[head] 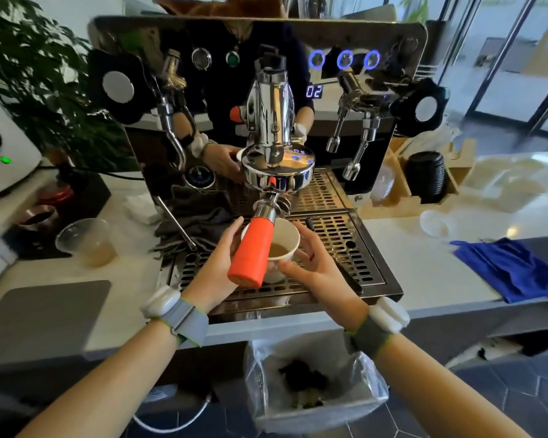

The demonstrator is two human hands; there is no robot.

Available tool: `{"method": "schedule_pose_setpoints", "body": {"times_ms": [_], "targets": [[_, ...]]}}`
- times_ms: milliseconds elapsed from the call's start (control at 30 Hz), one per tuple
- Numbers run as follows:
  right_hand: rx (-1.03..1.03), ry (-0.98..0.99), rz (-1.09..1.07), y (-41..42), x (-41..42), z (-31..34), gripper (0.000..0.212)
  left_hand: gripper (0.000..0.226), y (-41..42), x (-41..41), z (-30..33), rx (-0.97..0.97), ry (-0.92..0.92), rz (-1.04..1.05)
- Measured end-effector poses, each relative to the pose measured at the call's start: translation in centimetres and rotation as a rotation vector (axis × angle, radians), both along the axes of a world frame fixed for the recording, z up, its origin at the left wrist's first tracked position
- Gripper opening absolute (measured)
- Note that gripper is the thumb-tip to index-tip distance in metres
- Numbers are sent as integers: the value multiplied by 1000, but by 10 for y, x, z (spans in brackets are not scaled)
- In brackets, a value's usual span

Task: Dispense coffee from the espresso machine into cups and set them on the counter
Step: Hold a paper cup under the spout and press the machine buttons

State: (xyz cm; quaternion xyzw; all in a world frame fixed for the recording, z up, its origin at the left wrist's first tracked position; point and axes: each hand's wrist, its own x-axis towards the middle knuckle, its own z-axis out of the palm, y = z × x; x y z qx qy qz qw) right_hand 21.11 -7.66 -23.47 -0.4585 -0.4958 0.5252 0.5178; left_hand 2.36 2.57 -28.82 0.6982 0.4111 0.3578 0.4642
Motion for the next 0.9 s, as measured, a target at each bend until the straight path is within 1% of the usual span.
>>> {"method": "schedule_pose_setpoints", "body": {"times_ms": [67, 133, 200, 267, 367, 467, 633, 733, 900], "targets": [[-12, 23, 11, 1, 0, 2, 85, 86, -6, -3, 13, -50, 26, -24], [-25, 59, 22, 2, 3, 5, 86, 93, -17, -8, 29, -8, 54, -58], [6, 36, 1, 1, 4, 15, 82, 101, -28, -22, 52, 40, 78, -105], [29, 14, -44, 5, 8, 23, 78, 98, -30, -31, 73, 20, 45, -121], [110, -16, -97, 7, 10, 43, 73, 88, -32, -35, 105, 67, -4, -80], [180, -17, -134, 11, 13, 60, 72, 87, -33, -34, 126, 149, -4, -54], [287, -82, -222, 11, 17, 90, 75, 81, -30, -27, 160, 246, -4, -81], [354, -106, -261, 12, 18, 113, 76, 73, -31, -20, 183, 288, -30, -102], [479, -178, -258, 17, 17, 157, 75, 73, -34, -7, 220, 368, -45, -150]]}}
